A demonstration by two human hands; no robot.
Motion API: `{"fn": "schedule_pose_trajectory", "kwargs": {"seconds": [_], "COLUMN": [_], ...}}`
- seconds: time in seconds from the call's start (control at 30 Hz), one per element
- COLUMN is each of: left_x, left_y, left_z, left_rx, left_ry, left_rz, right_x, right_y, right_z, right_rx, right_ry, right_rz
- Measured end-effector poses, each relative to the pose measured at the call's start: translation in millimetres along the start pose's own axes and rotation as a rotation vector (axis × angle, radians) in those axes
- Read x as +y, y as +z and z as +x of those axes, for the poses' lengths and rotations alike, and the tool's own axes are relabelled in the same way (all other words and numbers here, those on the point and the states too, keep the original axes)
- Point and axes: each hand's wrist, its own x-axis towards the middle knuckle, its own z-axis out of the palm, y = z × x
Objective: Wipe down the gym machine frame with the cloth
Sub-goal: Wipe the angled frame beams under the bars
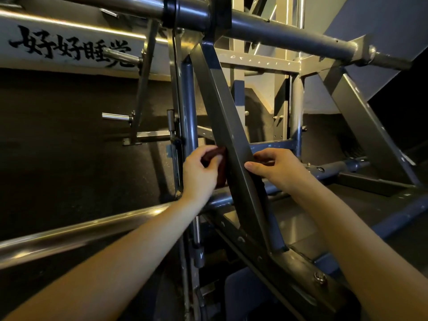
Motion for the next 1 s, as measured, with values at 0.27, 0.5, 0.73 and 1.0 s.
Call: {"fn": "schedule_pose_trajectory", "kwargs": {"seconds": [0.27, 0.5, 0.73, 1.0], "left_x": [-5.5, -2.8, 41.4, 66.2], "left_y": [-4.1, -2.4, -20.2, -17.0], "left_z": [-72.9, -56.2, -5.9, 76.7], "left_rx": [-0.153, -0.103, -0.051, -0.158], "left_ry": [0.021, 0.023, 0.172, 0.479], "left_rz": [0.032, 0.014, 0.039, 0.378], "right_x": [-1.2, -2.5, -1.8, -1.5], "right_y": [2.0, 5.3, 5.6, 6.0], "right_z": [-0.1, -6.9, -7.3, -10.9], "right_rx": [-0.001, 0.017, 0.018, 0.016], "right_ry": [0.007, 0.002, 0.014, 0.034], "right_rz": [0.012, 0.019, 0.010, 0.052]}}
